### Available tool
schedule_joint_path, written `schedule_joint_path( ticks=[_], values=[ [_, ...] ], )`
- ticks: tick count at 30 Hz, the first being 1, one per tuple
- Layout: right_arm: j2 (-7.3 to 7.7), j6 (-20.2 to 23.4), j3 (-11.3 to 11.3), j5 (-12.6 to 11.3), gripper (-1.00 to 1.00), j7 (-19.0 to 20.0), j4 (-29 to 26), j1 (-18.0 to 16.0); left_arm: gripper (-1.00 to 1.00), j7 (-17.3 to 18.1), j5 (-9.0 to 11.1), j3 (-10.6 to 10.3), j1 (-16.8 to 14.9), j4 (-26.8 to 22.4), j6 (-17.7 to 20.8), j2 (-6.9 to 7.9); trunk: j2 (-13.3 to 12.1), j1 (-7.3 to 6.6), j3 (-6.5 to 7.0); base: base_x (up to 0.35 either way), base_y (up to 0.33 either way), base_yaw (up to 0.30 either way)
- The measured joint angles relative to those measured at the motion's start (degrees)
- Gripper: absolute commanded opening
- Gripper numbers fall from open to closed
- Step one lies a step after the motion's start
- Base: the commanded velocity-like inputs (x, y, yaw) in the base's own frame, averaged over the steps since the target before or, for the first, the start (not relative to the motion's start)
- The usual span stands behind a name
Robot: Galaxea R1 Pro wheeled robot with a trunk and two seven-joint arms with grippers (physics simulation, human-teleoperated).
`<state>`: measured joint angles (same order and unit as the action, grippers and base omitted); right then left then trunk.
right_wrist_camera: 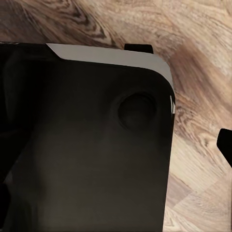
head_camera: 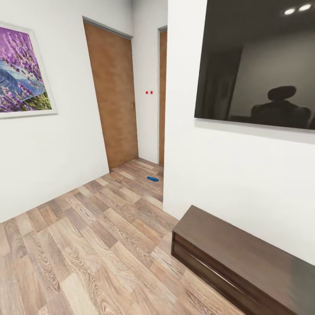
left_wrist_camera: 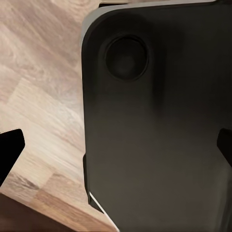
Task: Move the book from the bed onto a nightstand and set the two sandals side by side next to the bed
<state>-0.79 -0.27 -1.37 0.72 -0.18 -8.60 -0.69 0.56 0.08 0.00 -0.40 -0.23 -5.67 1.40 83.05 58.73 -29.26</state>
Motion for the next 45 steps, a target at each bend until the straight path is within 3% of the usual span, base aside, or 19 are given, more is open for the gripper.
schedule_joint_path(
  ticks=[45],
  values=[
    [0.09, 0.0, 0.0, 0.0, 1.0, 0.0, 0.0, 0.0, 1.0, -0.1, -0.2, 0.0, 0.0, 0.0, 0.0, -0.03, 0.0, 0.0, -2.84, 0.0, 0.0, 0.211]
  ],
)
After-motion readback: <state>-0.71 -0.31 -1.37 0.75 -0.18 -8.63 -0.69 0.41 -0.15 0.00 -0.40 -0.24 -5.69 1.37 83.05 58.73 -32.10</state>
